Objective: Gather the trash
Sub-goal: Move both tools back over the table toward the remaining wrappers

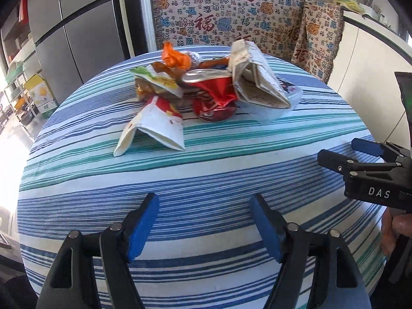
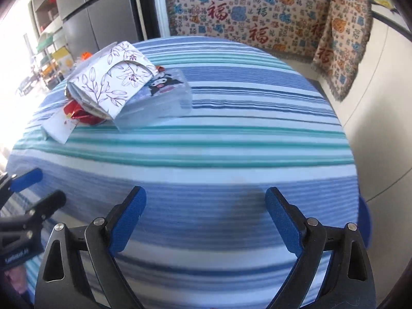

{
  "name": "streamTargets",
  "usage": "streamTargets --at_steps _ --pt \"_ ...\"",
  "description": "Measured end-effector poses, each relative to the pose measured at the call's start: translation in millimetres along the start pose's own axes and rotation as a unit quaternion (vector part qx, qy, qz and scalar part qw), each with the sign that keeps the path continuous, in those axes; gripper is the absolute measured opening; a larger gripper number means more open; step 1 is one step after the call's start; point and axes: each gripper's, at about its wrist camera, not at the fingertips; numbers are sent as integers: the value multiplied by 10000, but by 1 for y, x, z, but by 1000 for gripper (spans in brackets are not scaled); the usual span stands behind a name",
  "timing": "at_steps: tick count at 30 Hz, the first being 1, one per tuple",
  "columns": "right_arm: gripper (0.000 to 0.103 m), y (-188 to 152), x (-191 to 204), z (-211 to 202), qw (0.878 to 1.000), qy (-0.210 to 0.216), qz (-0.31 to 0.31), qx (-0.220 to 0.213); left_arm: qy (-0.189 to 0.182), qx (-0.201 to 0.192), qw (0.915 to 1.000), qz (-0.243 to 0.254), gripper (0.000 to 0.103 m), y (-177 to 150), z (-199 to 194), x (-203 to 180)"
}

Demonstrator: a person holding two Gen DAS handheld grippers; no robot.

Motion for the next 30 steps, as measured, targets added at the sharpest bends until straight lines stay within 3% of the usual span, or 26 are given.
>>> streamTargets --at_steps 9,30 --pt "103 11 2 10 9997 -137 225 27 72 19 9999 -102 93 8 9 10" --pt "103 12 -3 12 9997 -128 224 21 81 25 9999 -94 95 8 8 12"
Point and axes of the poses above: each gripper's, at about its wrist camera, not at the fingertips, and z roughly the way its jaws point, x to its left, y to its top, and after that the axes turned 5 degrees about x, right-handed
